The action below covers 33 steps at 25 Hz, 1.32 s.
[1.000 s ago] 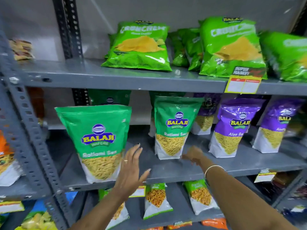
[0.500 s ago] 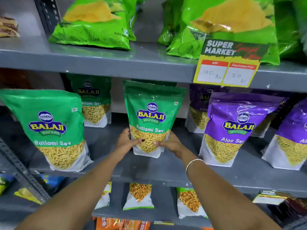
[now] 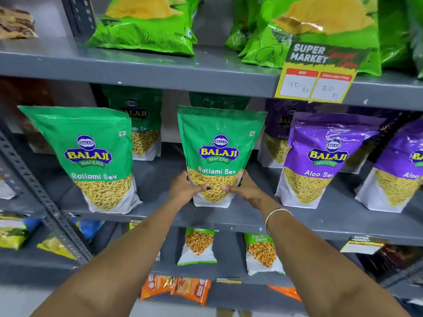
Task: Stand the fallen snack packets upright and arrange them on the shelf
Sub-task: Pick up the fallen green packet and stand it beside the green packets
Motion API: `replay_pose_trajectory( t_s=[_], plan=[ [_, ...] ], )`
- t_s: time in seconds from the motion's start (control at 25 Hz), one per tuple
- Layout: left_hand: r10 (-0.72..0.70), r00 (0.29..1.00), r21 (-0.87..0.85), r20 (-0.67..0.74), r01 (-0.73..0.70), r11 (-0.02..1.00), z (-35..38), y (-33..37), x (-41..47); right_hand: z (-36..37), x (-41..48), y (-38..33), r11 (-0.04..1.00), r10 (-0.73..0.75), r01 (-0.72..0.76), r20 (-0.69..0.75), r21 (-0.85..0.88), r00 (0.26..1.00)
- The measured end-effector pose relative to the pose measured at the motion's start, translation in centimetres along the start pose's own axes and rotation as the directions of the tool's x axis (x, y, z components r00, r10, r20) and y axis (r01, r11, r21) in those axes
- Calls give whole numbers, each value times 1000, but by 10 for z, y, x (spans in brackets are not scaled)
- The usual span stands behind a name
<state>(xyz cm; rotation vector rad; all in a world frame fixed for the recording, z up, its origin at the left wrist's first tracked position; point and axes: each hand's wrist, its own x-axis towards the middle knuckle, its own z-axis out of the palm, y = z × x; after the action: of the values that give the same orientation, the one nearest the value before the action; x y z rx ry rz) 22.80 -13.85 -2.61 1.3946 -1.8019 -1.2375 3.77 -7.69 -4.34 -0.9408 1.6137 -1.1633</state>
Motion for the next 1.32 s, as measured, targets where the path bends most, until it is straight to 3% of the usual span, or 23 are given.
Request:
replay_pose_trajectory(
  t_s=[0.44,0.76,1.32],
  plan=[
    [6,1000,67,-1,-5,998,-6,-3,-37,0,-22,24,993,-53,48,-44,-111,998],
    [44,999,89,17,-45,995,-8,-5,-41,14,-61,-6,980,44,-58,-74,-188,996],
    [53,997,25,63,-55,998,-5,-12,-38,8,-44,13,995,-26,22,-43,-102,999]
  ],
)
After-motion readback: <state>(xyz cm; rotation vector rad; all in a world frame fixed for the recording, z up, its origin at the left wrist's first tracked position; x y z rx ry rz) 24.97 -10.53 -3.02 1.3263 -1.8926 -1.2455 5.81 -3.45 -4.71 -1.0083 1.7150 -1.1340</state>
